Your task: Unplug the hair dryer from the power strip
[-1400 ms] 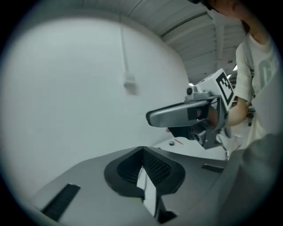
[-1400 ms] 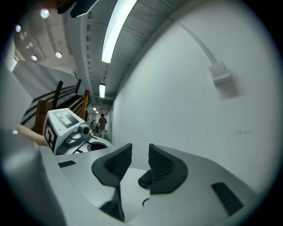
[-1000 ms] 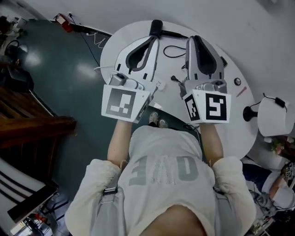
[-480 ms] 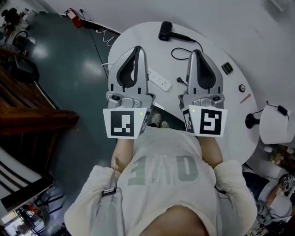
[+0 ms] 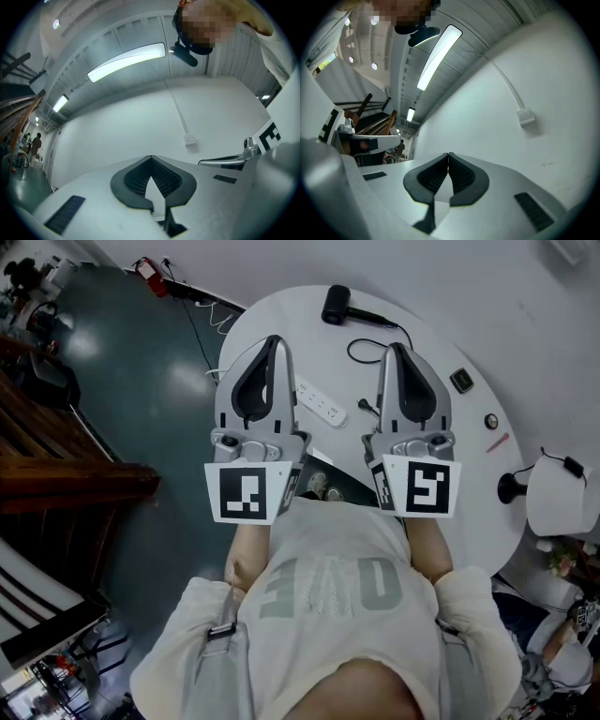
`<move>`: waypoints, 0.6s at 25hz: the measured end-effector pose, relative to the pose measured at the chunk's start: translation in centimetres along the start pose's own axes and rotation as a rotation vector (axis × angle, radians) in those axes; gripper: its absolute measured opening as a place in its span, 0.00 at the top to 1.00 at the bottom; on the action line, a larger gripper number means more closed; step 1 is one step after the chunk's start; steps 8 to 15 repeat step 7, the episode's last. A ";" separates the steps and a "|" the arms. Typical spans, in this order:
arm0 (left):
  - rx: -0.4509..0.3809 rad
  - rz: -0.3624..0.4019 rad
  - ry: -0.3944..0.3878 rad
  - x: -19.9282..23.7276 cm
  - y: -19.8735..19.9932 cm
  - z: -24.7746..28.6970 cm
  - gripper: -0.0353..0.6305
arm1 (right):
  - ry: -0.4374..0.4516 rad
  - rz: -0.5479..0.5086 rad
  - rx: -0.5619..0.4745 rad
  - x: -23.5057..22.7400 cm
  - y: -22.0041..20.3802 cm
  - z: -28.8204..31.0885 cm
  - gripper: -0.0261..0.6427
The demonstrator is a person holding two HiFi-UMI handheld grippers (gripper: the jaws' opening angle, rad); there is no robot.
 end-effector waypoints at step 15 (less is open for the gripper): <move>0.005 0.020 0.009 0.3 -0.4 0.3 0.93 | 0.022 0.028 0.003 -0.1 -0.4 0.3 0.93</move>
Point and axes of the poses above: the fingertips, and each gripper's own axes: z forward along the fingers, x to its left, y out of its top, the point moved 1 cm from there along -z, backward along the fingers, and after that the axes turned 5 degrees about x, right-handed, at the moved point
